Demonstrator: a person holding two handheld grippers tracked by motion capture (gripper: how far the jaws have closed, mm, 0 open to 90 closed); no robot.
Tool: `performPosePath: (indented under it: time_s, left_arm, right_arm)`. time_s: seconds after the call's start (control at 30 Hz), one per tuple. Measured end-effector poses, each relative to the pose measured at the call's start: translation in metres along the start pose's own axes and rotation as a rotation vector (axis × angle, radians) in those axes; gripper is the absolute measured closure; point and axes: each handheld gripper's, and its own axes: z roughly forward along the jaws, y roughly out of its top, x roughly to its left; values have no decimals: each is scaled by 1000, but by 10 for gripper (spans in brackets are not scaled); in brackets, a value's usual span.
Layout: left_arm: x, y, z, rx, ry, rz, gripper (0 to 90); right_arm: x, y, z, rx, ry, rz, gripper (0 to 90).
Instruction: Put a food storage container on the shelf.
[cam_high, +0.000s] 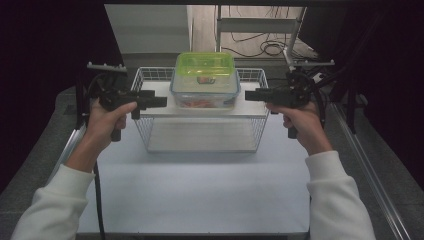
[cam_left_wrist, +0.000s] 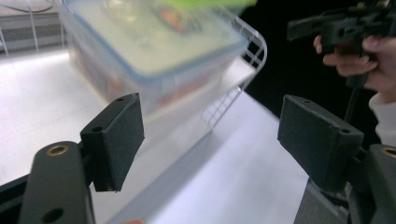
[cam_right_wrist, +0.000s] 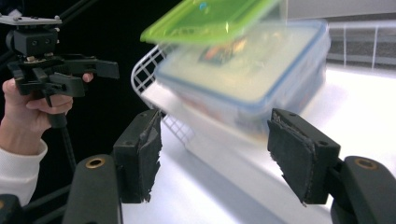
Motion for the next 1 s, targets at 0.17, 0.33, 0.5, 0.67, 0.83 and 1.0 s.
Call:
performPosePath:
  time_s: [0.17, 0.33, 0.5, 0.67, 0.83, 1.0]
  left_arm:
    - [-4, -37, 2, 25, -28, 20, 226]
    - [-3, -73, 7, 52, -31, 33, 226]
    - [-3, -116, 15, 79, -30, 31, 228]
    - [-2, -146, 25, 112, -30, 23, 232]
    - [-2, -165, 33, 141, -38, 20, 232]
    - [-4, -176, 41, 182, -28, 23, 231]
  right_arm:
    - [-2, -32, -8, 29, 4, -21, 337]
    - [-9, -75, -11, 68, -9, -28, 331]
    - [-18, -117, -10, 93, -21, -28, 327]
    - [-28, -157, -6, 136, -32, -3, 327]
    - [-33, -184, -1, 159, -43, 5, 327]
    - [-39, -197, 5, 196, -63, 3, 327]
